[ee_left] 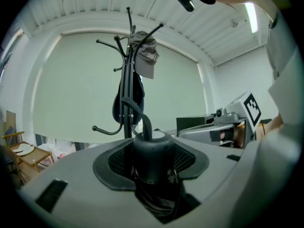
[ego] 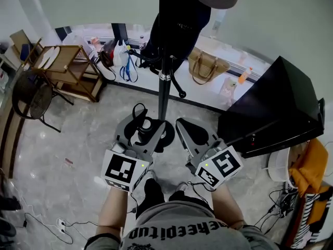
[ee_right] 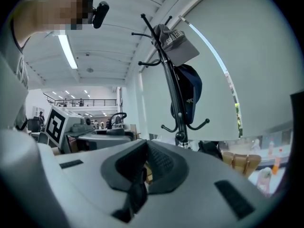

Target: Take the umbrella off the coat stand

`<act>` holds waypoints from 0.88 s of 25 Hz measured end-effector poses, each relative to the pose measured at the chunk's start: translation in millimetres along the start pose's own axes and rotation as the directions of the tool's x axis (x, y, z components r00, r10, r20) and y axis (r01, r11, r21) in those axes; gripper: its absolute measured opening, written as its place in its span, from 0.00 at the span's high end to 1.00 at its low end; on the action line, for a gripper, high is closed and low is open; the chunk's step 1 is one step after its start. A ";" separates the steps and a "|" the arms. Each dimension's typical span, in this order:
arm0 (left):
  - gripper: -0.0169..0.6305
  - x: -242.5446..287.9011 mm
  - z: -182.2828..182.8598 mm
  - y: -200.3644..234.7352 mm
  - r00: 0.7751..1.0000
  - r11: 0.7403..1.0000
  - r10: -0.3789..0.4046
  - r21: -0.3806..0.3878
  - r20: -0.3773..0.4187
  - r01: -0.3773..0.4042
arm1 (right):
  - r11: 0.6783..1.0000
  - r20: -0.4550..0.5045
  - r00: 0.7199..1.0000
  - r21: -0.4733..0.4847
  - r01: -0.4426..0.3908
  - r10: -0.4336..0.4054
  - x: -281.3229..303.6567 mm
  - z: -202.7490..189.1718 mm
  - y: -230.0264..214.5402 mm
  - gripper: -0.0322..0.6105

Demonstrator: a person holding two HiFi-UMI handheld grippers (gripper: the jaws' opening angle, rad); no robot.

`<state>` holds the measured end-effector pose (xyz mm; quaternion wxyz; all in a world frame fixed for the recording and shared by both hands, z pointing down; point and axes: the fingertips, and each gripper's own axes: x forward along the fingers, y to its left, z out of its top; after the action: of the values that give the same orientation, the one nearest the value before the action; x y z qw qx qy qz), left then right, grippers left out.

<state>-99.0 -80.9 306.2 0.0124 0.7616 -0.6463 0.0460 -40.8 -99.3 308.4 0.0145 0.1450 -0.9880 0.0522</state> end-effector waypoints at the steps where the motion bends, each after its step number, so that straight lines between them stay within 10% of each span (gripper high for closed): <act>1: 0.64 -5.4 0.7 3.1 1.000 1.000 0.017 -0.003 0.003 -0.017 | 1.000 0.000 1.000 -0.004 -0.013 0.013 1.8 0.9 3.8 0.93; 22: 0.64 -134.7 16.7 71.9 0.924 0.926 0.377 -0.052 0.062 -0.375 | 0.967 0.018 0.969 -0.062 -0.246 0.248 49.6 15.4 81.8 0.93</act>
<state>-190.5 38.5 275.1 -0.0048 0.6243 -0.7811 0.0080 -112.1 -37.1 287.2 -0.0003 0.0210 -0.9995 0.0225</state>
